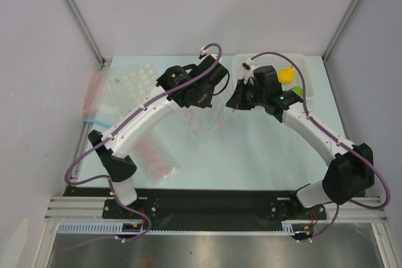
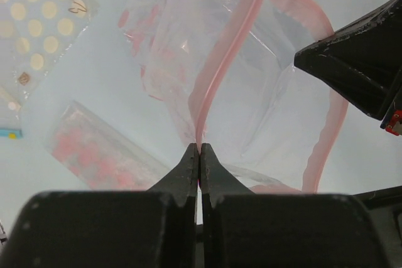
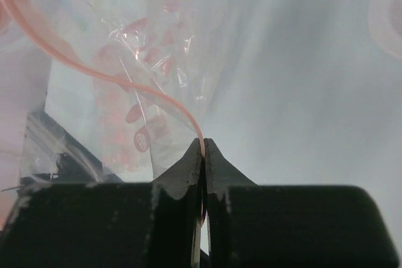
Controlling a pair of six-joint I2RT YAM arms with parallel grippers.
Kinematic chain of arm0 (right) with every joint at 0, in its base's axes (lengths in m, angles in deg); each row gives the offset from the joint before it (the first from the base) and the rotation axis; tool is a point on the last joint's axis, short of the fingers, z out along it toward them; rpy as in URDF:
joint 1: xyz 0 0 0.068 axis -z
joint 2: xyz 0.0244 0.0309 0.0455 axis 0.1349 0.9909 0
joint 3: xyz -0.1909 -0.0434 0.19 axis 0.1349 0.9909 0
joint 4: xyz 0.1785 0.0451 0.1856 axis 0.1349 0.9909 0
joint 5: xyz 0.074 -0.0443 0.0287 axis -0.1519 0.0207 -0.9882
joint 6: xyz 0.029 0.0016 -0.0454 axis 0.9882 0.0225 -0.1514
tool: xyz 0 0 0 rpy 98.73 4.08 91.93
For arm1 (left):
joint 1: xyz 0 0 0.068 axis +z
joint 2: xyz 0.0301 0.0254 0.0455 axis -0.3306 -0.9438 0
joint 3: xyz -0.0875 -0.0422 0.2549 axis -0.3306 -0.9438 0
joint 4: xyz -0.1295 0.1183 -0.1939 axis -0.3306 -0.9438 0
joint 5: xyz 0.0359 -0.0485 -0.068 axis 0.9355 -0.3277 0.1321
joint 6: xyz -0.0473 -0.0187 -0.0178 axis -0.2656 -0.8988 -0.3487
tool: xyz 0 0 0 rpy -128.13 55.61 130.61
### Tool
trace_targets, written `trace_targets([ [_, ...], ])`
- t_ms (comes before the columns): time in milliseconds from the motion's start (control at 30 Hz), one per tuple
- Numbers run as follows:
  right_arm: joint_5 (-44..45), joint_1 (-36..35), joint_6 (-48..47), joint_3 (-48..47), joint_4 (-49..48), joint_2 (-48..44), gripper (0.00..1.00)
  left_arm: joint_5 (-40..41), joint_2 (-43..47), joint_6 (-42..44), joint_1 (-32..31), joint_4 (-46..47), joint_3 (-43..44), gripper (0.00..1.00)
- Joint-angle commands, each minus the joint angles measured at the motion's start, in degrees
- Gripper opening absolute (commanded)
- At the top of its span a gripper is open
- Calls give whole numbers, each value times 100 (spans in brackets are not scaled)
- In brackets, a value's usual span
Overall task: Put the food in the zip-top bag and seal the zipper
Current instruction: Open the zipper of the food storage bag.
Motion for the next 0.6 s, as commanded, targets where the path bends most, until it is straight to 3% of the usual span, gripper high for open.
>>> trace_targets([
  [0, -295, -51, 117, -348, -342, 213, 6, 86, 345, 217, 96, -112, 78, 0],
  [133, -113, -77, 248, 2, -518, 196, 10, -431, 266, 244, 96, 450, -370, 1],
  [400, -129, -59, 266, 750, -1106, -322, 56, -1047, -192, 349, 96, 1075, -609, 0],
  [567, -331, -51, 249, 839, -1300, -306, 66, -1311, -166, 393, 149, 1259, -609, 0],
])
